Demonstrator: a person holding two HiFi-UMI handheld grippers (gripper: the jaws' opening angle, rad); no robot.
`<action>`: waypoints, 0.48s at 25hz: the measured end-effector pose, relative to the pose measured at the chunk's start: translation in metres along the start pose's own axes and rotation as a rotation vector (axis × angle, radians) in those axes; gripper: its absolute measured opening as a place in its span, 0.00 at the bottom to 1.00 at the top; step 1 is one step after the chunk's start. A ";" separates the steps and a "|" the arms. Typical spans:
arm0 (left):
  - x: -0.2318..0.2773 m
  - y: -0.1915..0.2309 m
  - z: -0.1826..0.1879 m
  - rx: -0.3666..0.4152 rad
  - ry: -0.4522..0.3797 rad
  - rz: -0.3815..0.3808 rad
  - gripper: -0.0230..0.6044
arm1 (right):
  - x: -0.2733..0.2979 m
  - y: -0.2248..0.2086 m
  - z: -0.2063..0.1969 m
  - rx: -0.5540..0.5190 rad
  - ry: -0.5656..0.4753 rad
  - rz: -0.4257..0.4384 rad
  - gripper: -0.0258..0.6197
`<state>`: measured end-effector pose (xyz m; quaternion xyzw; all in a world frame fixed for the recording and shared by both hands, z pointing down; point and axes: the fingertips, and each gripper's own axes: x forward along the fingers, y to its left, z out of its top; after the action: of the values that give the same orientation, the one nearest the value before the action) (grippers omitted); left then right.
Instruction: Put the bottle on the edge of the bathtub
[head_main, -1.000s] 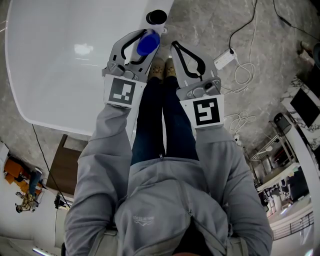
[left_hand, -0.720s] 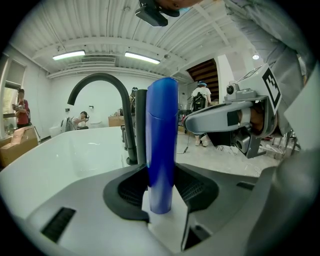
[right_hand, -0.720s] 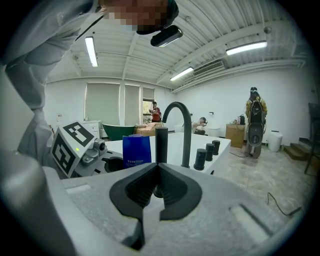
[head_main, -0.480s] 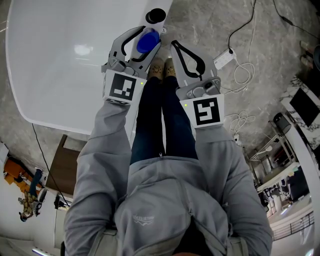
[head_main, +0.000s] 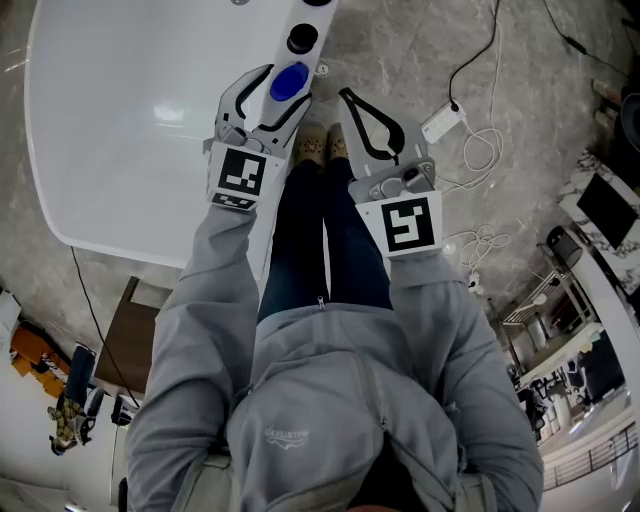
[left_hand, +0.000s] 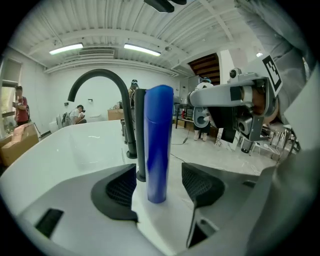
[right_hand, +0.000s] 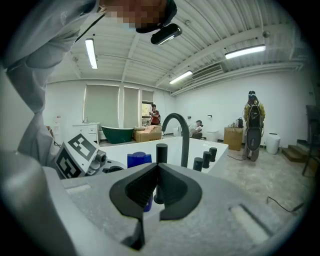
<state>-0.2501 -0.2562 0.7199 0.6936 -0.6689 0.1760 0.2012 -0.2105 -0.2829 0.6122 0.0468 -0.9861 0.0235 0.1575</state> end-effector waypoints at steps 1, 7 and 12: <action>-0.003 0.001 0.000 -0.015 -0.001 0.009 0.45 | -0.003 -0.001 0.005 -0.001 -0.006 -0.006 0.04; -0.028 0.001 0.000 -0.146 0.036 0.064 0.45 | -0.029 -0.001 0.037 0.024 -0.038 -0.038 0.04; -0.050 -0.009 0.015 -0.145 0.047 0.060 0.17 | -0.047 0.004 0.054 0.012 -0.039 -0.056 0.04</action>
<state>-0.2438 -0.2212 0.6812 0.6525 -0.6956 0.1494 0.2609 -0.1825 -0.2785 0.5462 0.0755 -0.9872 0.0240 0.1387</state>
